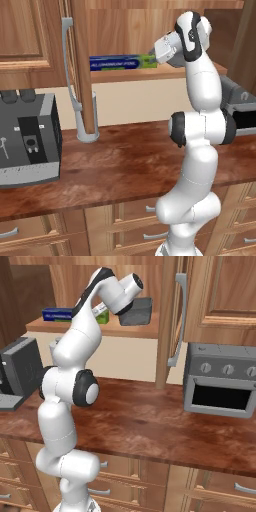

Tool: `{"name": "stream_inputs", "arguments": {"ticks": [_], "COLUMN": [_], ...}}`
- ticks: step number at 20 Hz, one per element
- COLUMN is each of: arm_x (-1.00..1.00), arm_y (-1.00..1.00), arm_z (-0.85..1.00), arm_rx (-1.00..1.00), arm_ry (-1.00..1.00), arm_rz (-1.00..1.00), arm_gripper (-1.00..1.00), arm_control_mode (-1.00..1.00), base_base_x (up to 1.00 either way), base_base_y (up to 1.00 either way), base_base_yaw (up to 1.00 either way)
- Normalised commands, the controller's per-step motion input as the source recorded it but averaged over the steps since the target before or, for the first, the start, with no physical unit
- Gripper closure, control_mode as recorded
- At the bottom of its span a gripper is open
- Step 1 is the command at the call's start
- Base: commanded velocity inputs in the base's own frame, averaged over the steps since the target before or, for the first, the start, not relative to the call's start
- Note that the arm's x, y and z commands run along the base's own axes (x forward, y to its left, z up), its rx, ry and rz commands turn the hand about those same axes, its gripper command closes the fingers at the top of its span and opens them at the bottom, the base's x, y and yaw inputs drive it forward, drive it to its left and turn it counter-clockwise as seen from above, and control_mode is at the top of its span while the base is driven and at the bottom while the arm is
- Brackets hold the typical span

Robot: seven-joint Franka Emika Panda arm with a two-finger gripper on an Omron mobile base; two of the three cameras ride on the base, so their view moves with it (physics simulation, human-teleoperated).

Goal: Retrieve the tupperware and aluminum foil from the cabinet and place them on the dining counter near the plate with hot dog and lemon wedge to prepare for storing leftovers.

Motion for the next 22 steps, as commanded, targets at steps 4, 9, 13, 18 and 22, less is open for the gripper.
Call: {"name": "stream_inputs", "arguments": {"ticks": [4, 9, 13, 18, 22], "arm_x": [0.14, 0.17, 0.3, 0.39, 0.43], "arm_y": [0.0, 0.0, 0.0, 0.0, 0.0], "arm_z": [-0.31, -0.42, -0.51, -0.5, -0.49], "arm_rx": [0.0, -0.03, -0.05, -0.05, -0.05], "arm_ry": [0.0, 0.0, 0.0, 0.0, 0.0], "arm_rz": [0.0, 0.0, 0.0, 0.0, 0.0], "arm_gripper": [-1.0, -1.0, -1.0, -1.0, -1.0], "arm_control_mode": [-1.0, -1.0, -1.0, -1.0, -1.0], "base_base_x": [0.0, 0.0, 0.0, 0.0, 0.0], "base_base_y": [0.0, 0.0, 0.0, 0.0, 0.0], "base_base_yaw": [0.0, 0.0, 0.0, 0.0, 0.0]}}
